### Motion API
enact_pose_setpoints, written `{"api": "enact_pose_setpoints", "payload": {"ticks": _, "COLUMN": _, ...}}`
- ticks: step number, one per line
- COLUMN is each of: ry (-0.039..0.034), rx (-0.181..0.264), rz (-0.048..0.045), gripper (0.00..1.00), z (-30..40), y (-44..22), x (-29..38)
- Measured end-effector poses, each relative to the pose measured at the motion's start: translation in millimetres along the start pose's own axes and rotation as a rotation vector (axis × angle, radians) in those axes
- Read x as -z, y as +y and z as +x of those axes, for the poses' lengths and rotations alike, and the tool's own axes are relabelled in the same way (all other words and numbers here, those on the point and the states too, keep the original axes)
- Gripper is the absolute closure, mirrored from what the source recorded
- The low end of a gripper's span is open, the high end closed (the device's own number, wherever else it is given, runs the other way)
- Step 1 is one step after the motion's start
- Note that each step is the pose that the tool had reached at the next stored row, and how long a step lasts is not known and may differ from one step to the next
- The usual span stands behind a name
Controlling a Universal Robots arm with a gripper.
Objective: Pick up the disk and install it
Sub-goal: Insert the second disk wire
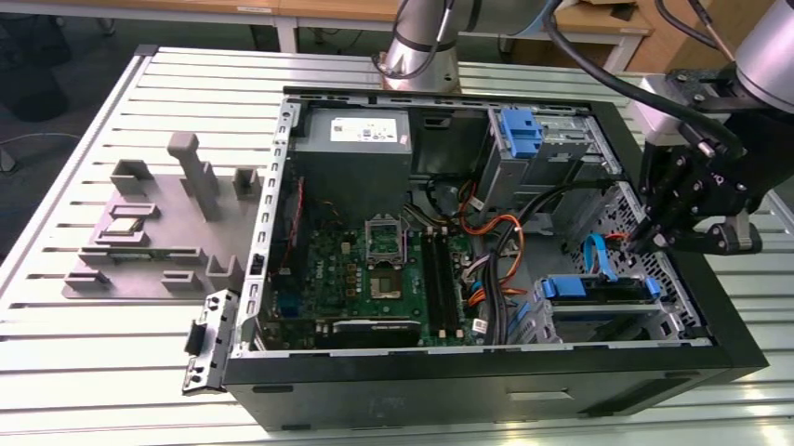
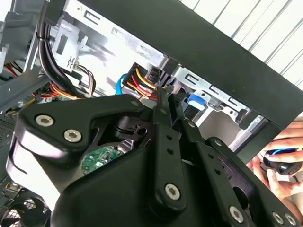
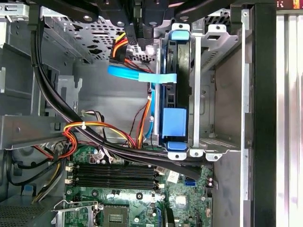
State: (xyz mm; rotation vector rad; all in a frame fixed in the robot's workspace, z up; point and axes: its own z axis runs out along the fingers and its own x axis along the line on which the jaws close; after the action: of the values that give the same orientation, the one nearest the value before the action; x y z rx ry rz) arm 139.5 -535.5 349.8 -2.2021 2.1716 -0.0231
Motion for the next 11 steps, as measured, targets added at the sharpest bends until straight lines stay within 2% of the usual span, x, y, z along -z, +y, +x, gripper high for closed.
{"api": "enact_pose_setpoints", "payload": {"ticks": 4, "ry": -0.0022, "rx": 0.000, "rz": 0.0051, "gripper": 0.83, "z": 3.9, "y": 2.1, "x": 0.2}}
{"api": "enact_pose_setpoints", "payload": {"ticks": 11, "ry": -0.0029, "rx": 0.000, "rz": 0.0056, "gripper": 0.83, "z": 5.8, "y": 3.2, "x": 0.2}}
